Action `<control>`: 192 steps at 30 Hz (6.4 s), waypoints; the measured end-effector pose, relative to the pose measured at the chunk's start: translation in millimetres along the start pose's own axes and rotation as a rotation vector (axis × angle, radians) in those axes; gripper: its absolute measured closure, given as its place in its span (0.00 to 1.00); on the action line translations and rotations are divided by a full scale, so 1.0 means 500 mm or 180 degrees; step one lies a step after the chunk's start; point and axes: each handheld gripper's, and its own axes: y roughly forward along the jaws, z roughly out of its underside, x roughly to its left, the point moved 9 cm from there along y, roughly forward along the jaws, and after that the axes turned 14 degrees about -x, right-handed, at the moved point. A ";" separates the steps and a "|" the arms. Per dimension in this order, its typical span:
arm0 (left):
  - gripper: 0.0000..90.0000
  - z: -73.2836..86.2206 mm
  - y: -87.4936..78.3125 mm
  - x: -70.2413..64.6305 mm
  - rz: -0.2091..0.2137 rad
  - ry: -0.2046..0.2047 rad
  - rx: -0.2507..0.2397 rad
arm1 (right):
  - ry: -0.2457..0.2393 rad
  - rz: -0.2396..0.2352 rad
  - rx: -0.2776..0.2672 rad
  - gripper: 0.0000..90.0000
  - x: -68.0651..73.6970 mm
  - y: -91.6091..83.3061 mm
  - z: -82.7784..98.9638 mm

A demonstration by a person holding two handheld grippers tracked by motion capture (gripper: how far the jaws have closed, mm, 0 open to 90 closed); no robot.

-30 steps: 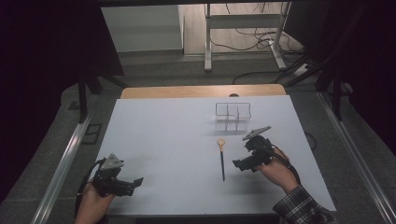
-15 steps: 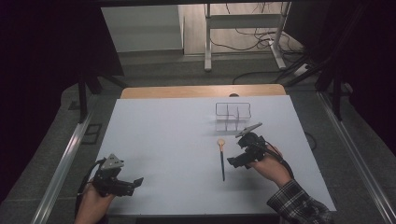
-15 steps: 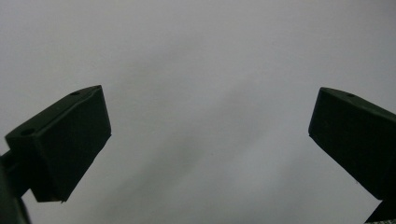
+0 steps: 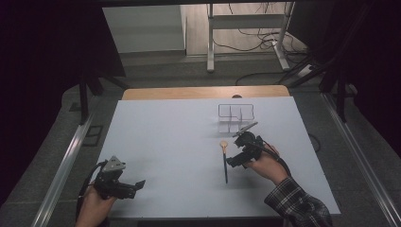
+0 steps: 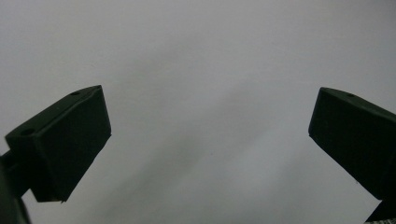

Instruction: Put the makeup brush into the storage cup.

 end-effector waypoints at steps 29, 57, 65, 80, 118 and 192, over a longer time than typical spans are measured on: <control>0.00 0.001 0.003 -0.008 0.0072 0.0025 0.0017 | -0.0098 -0.0072 0.0103 0.00 0.022 0.051 -0.040; 0.00 0.004 0.003 -0.007 0.0041 0.0092 0.0058 | -0.0106 -0.0008 0.0307 0.09 0.027 0.091 -0.027; 0.00 0.005 0.003 -0.007 0.0042 0.0103 0.0074 | -0.0137 0.0016 0.0395 0.10 0.026 0.103 -0.010; 0.00 0.008 0.004 -0.009 0.0050 0.0142 0.0102 | -0.0191 0.0035 0.0560 0.40 0.034 0.092 -0.006; 0.00 0.008 0.003 -0.009 0.0045 0.0133 0.0089 | -0.0156 -0.0251 0.0231 0.93 0.035 0.043 -0.035; 0.00 0.007 0.003 -0.006 0.0055 0.0075 0.0067 | 0.0057 -0.0054 -0.1427 0.93 -0.018 -0.083 -0.150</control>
